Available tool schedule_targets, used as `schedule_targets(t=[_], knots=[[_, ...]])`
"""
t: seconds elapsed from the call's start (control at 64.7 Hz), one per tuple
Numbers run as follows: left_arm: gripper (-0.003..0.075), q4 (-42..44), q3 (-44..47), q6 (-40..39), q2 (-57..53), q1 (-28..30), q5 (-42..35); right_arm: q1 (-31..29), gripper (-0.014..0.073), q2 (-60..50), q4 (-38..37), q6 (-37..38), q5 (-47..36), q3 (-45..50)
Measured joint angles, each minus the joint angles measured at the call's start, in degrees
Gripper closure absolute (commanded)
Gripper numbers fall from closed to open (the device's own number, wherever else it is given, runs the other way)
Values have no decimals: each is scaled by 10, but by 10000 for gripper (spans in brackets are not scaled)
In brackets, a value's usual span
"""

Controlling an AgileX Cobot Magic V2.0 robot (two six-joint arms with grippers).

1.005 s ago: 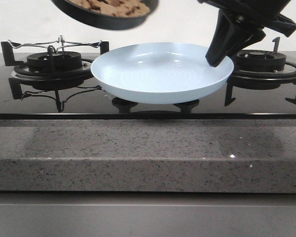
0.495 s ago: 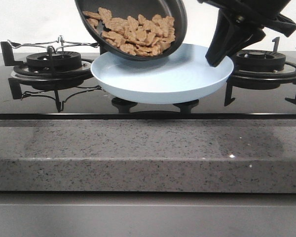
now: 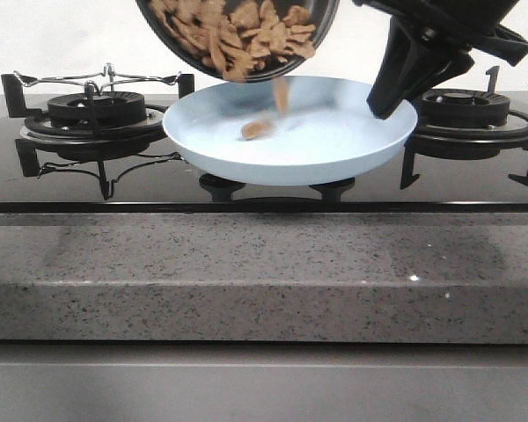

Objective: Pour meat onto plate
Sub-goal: 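Lift the black pan with the left gripper and tip meat onto the plate, then lower the empty pan back onto its burner with the left gripper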

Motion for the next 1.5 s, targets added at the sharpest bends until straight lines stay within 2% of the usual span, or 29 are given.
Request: schedule_targets(t=[0.309, 0.51, 0.866, 0.974, 1.253, 1.345, 1.5], knots=[[741, -1, 0, 162, 0, -21, 2, 0, 707, 0, 0, 0, 0, 0], [741, 1, 0, 198, 0, -21, 12, 0, 707, 0, 0, 0, 0, 0], [741, 4, 0, 201, 0, -21, 24, 0, 707, 0, 0, 0, 0, 0], [741, -2, 0, 173, -1, -21, 1, 0, 707, 0, 0, 0, 0, 0], [741, -43, 0, 39, -1, -15, -177, 0, 707, 0, 0, 0, 0, 0], [741, -46, -4, -23, 4, 12, -181, 0, 707, 0, 0, 0, 0, 0], [741, -22, -28, -146, 31, 90, -136, 0, 707, 0, 0, 0, 0, 0]])
